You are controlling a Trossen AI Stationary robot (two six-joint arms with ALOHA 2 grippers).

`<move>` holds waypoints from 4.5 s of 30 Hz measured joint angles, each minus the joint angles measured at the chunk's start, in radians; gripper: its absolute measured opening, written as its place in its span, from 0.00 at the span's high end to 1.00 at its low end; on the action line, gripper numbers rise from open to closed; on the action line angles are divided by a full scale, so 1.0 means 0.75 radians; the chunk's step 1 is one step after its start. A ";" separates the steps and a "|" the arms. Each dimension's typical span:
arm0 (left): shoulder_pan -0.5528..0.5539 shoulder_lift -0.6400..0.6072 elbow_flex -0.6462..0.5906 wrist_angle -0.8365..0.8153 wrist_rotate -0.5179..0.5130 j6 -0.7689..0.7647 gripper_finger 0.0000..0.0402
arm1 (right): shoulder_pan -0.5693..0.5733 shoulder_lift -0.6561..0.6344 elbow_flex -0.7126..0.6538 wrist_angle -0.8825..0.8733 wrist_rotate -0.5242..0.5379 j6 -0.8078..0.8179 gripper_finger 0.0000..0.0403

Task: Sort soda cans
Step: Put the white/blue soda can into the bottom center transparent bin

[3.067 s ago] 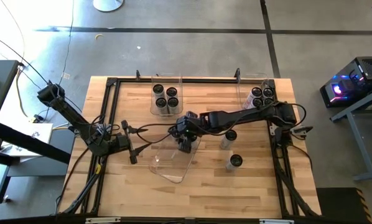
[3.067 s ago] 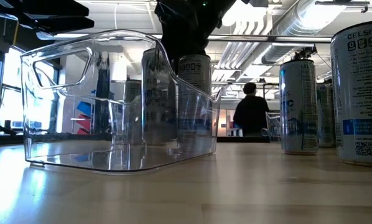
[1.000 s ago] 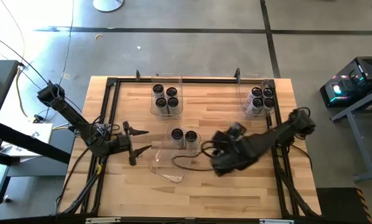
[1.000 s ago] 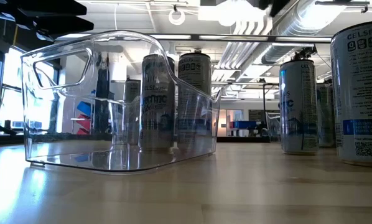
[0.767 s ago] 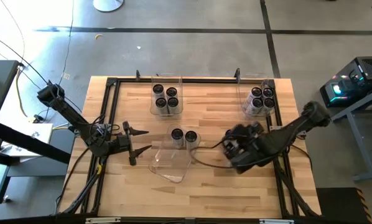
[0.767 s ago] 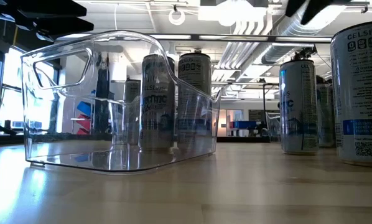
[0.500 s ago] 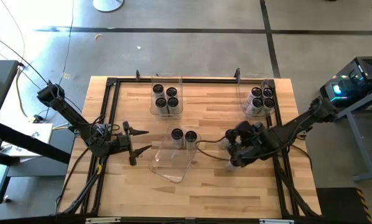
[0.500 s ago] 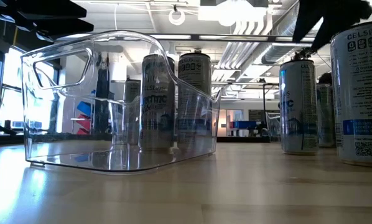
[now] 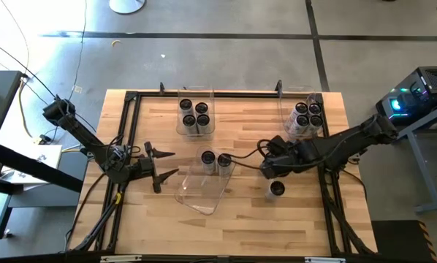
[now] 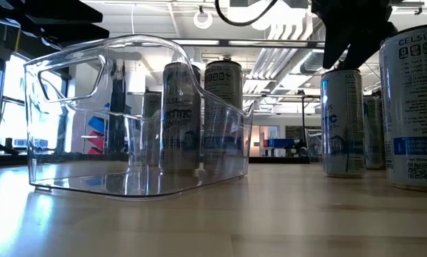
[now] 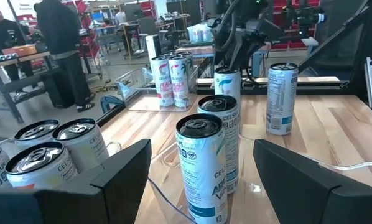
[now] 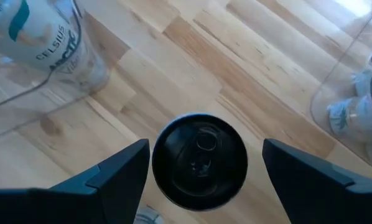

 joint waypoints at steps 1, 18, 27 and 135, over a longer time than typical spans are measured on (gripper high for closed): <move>0.000 0.000 0.000 0.000 0.000 0.000 0.31 | -0.003 0.000 0.000 -0.003 -0.008 0.001 0.24; 0.000 0.000 0.000 -0.007 0.001 -0.013 0.31 | -0.008 0.133 0.001 -0.010 -0.050 -0.030 0.24; 0.000 0.000 0.000 -0.002 0.001 -0.013 0.31 | -0.009 0.145 0.001 -0.011 -0.064 -0.029 0.28; -0.002 0.001 0.001 -0.011 0.040 -0.048 0.31 | 0.050 1.080 1.428 0.000 -0.030 -1.229 0.24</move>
